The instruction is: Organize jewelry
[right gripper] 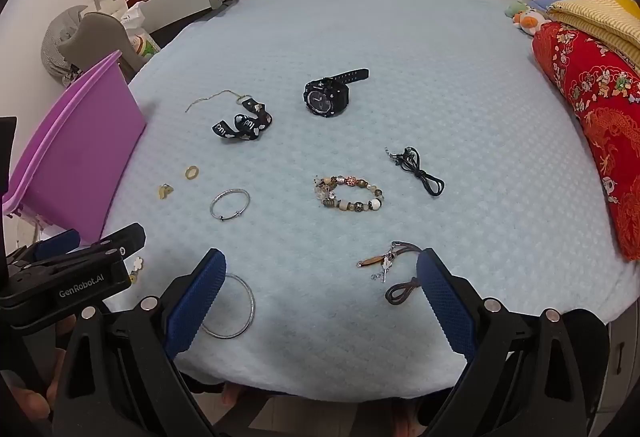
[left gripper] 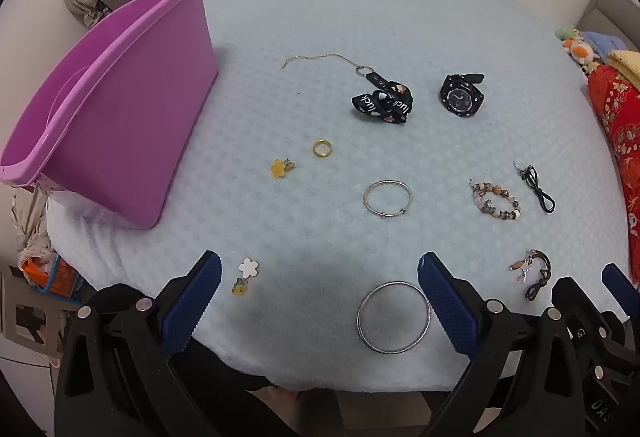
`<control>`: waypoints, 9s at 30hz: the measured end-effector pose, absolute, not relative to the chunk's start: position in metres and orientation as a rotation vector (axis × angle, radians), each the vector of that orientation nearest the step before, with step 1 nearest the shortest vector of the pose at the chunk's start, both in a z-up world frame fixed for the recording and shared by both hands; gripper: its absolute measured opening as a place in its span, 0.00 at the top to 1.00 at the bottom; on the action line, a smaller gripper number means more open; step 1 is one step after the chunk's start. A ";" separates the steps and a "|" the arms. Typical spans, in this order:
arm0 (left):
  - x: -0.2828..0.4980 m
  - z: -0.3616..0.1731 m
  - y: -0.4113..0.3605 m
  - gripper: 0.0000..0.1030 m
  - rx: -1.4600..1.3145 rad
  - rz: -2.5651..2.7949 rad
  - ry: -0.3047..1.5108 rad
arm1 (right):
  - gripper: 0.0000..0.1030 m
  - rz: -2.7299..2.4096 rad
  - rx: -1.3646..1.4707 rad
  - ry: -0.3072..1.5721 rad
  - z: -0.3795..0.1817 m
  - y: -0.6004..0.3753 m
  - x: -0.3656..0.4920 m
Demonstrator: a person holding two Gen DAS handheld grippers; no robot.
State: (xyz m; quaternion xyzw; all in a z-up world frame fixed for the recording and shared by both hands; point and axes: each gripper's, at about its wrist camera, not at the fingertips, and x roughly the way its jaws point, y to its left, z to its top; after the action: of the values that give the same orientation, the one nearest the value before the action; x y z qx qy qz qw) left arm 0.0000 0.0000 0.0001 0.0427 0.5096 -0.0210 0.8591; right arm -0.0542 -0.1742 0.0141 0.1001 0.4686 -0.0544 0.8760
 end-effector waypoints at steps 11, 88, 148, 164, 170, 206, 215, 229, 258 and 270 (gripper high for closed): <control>0.000 0.000 0.000 0.06 0.089 -0.050 1.068 | 0.11 -0.110 0.214 0.978 0.015 -0.175 -0.055; -0.003 0.001 -0.006 0.06 0.100 -0.053 1.064 | 0.11 -0.094 0.234 0.981 0.014 -0.175 -0.056; -0.011 -0.123 -0.050 0.06 0.110 -0.171 1.232 | 0.11 -0.087 0.185 1.184 -0.110 -0.263 -0.035; -0.010 -0.132 -0.054 0.06 0.131 -0.142 1.147 | 0.10 -0.117 0.081 1.145 -0.122 -0.249 -0.028; -0.023 -0.124 -0.055 0.17 0.115 -0.161 1.159 | 0.18 -0.098 0.072 1.130 -0.117 -0.247 -0.035; -0.023 -0.026 -0.032 0.32 0.029 -0.308 0.915 | 0.91 0.131 0.341 0.916 -0.016 -0.246 -0.052; -0.024 0.026 0.000 0.32 -0.051 -0.325 0.842 | 0.91 0.263 0.303 0.806 0.053 -0.202 -0.023; 0.031 0.125 0.123 0.32 -0.108 -0.181 0.706 | 0.91 0.589 0.218 0.676 0.152 -0.061 0.073; 0.161 0.058 0.318 0.31 -0.159 0.172 0.968 | 0.90 0.751 0.007 1.046 0.095 0.192 0.265; 0.157 0.051 0.319 0.18 -0.113 0.218 1.041 | 0.59 0.633 -0.100 1.093 0.073 0.195 0.277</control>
State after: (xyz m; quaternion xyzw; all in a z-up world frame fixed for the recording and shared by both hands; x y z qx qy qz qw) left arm 0.1567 0.3195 0.0513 -0.0539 0.4959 0.1039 0.8604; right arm 0.2765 0.1947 0.0729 -0.0466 0.5108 0.2960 0.8058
